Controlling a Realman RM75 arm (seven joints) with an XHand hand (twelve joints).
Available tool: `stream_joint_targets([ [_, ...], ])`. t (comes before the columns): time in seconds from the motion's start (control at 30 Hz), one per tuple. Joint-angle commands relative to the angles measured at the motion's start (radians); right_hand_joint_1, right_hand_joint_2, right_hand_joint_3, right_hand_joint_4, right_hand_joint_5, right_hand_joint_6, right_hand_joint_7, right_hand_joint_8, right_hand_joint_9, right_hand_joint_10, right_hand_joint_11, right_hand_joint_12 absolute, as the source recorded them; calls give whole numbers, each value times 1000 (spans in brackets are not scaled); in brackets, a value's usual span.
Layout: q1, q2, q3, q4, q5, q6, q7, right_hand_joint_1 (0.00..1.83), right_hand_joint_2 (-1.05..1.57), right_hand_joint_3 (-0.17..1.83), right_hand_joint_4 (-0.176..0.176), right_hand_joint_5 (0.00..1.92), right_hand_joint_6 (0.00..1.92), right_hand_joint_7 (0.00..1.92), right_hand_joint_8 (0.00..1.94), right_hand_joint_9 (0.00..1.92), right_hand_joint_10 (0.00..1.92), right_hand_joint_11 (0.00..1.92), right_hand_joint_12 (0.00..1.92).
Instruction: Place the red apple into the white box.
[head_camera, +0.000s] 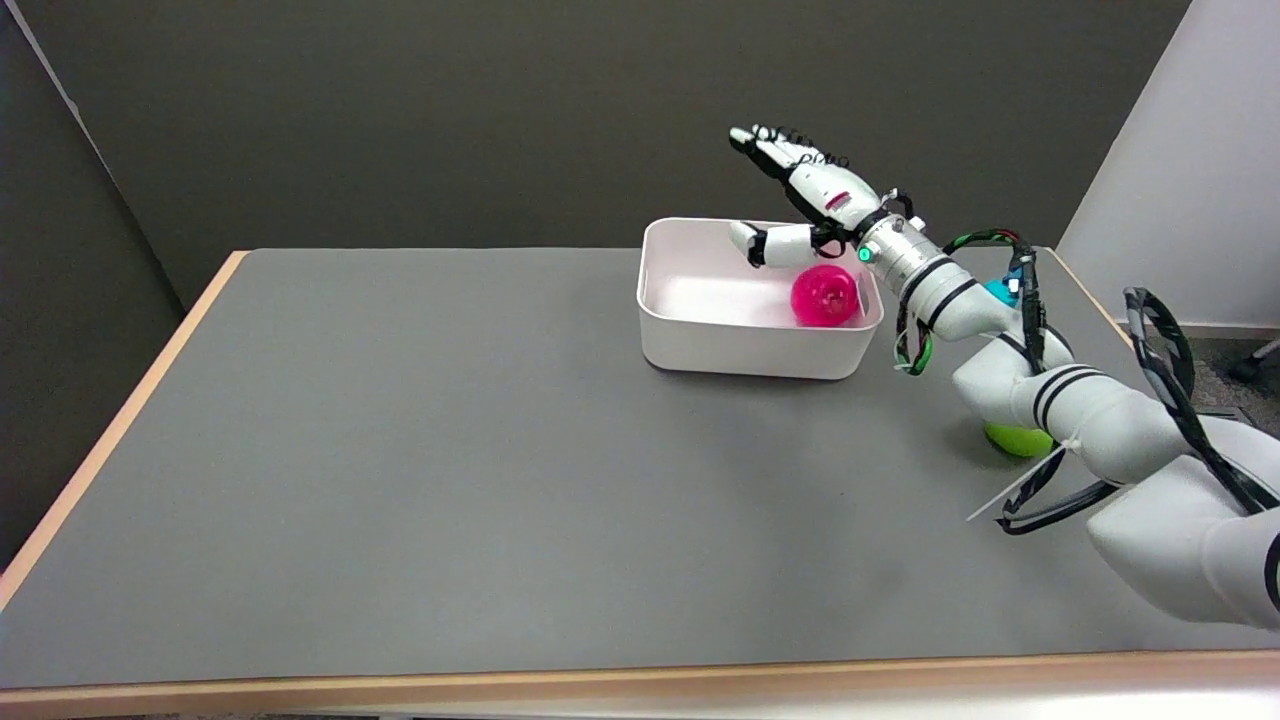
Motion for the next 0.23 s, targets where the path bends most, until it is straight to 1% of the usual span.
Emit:
stream_joint_targets([
  [0.03,-244,78,193,492,69,137,102,314,640,941,65,0,109,-1,-1,-1,-1,-1,321],
  [0.07,-277,92,219,527,69,130,101,309,641,944,64,4,119,-1,-1,-1,-1,-1,313],
  [0.1,-332,110,259,601,69,119,92,310,643,949,64,9,128,-1,-1,-1,-1,-1,308],
  [0.17,-440,125,336,715,73,96,52,427,638,999,58,44,175,-1,45,-1,24,-1,433],
  [0.23,-559,130,446,821,98,74,-18,394,655,1009,58,37,226,-1,98,-1,103,-1,517],
])
